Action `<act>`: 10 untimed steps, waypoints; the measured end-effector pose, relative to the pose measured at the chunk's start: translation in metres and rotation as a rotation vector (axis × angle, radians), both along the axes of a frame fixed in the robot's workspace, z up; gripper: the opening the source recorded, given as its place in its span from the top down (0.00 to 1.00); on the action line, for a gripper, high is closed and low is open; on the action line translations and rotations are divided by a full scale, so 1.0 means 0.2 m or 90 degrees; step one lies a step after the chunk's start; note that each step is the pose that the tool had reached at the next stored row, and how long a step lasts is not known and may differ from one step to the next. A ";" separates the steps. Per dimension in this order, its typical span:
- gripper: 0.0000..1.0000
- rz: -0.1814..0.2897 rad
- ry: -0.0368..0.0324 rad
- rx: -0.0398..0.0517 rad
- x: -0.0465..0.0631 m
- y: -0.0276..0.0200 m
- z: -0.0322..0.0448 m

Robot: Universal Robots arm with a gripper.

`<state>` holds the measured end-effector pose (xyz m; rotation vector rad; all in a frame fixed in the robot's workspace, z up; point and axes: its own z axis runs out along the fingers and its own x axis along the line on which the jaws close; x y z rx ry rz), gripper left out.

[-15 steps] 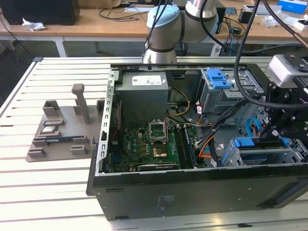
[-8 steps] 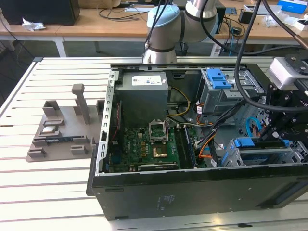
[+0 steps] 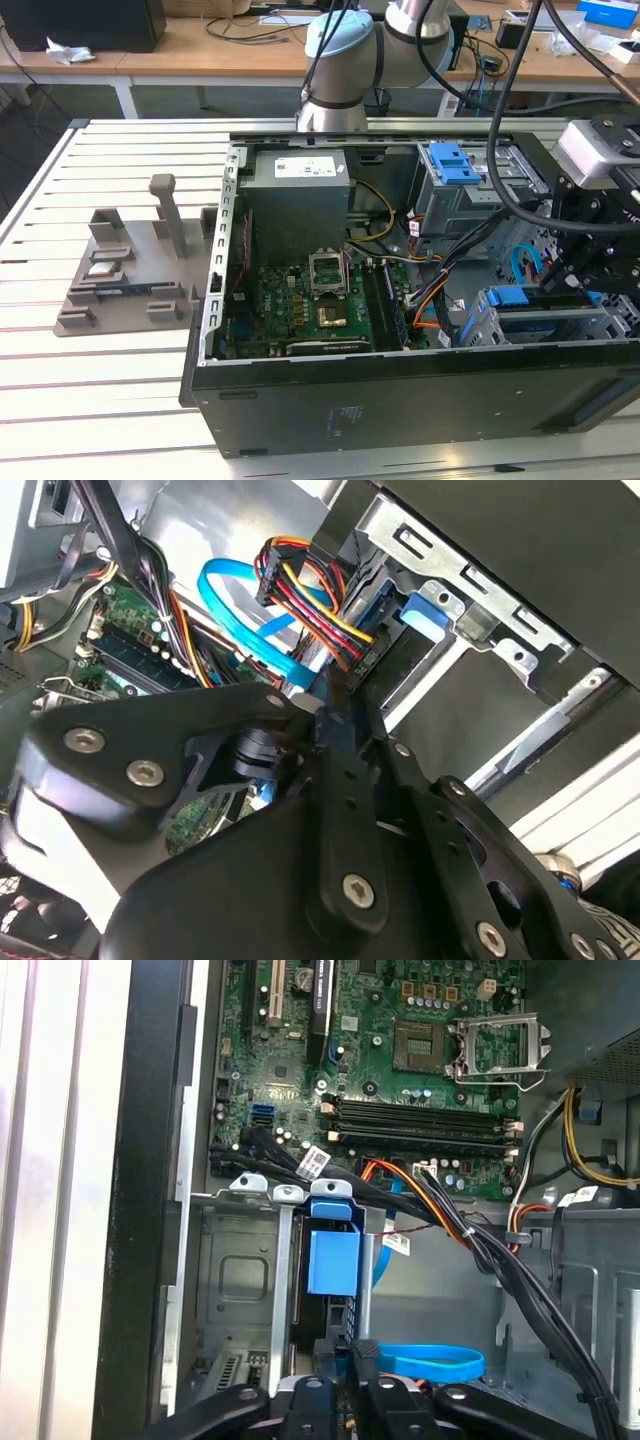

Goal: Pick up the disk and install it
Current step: 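Insert the second disk wire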

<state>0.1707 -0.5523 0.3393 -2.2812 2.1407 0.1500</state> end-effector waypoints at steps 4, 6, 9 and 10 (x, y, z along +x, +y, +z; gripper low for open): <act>0.76 0.000 -0.0001 -0.0011 0.00 0.000 0.016; 0.84 0.000 -0.0001 -0.0013 0.00 0.015 0.138; 0.89 0.000 -0.0001 -0.0016 0.00 0.020 0.213; 0.89 0.000 -0.0001 -0.0014 0.00 0.020 0.214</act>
